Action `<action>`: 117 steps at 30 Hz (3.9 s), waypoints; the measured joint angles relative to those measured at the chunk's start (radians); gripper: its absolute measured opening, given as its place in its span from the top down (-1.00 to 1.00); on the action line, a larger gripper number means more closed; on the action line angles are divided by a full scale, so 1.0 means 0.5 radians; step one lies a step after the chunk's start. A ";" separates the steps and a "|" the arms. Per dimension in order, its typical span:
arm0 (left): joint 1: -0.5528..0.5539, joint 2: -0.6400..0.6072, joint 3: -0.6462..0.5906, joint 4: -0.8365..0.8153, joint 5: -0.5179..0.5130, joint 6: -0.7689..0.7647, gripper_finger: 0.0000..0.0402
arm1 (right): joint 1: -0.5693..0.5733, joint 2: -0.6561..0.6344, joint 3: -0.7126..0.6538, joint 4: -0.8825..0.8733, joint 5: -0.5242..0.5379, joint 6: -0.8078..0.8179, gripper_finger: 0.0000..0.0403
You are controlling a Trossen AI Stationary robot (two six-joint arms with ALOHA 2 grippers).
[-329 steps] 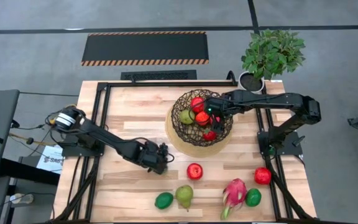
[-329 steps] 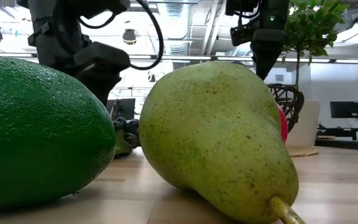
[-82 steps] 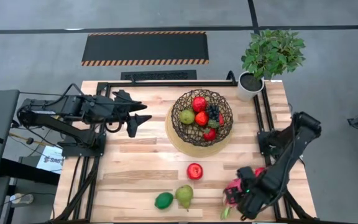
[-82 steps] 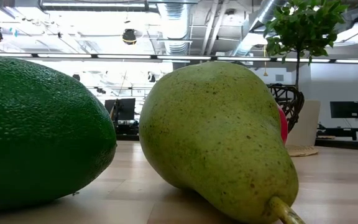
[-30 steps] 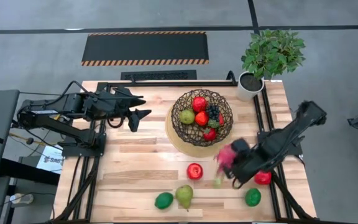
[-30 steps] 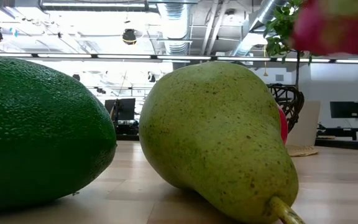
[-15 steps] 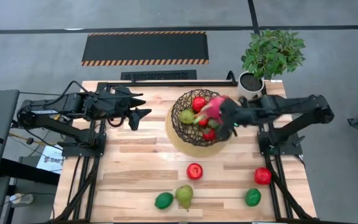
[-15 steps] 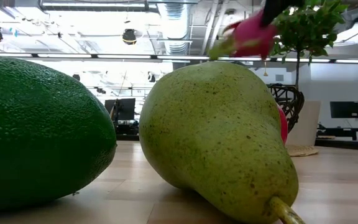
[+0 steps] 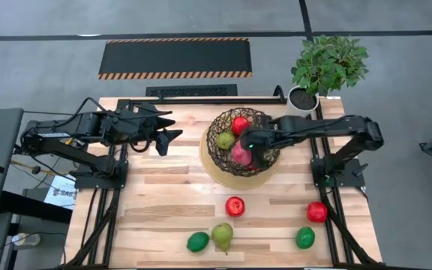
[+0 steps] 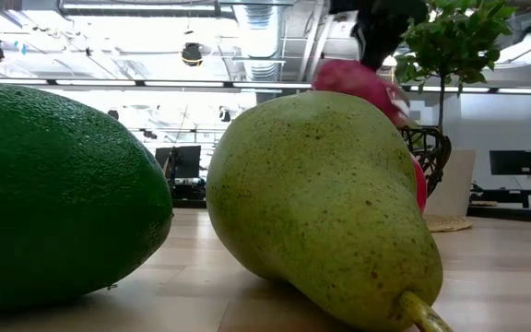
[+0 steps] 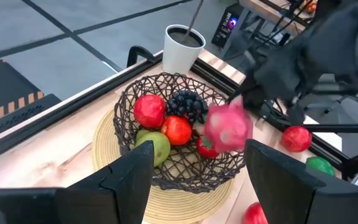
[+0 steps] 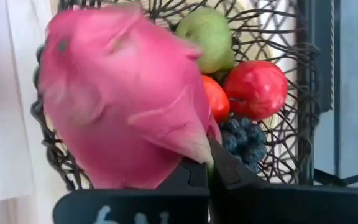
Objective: Build produce basket
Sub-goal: Put the pink dragon fruit into the black basket, then put the red apple into the black basket
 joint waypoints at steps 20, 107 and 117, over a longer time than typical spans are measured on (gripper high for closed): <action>0.000 0.000 0.000 0.002 -0.056 0.002 -0.17 | -0.144 0.151 0.269 0.039 -0.244 0.076 0.99; 0.117 0.355 -0.001 0.021 0.501 -0.081 -0.17 | 1.611 -0.378 -0.920 -0.307 -0.653 4.475 -0.17; 0.117 0.368 -0.001 0.039 0.502 -0.058 -0.17 | 1.703 -0.193 -0.921 -0.330 -0.943 4.574 -0.17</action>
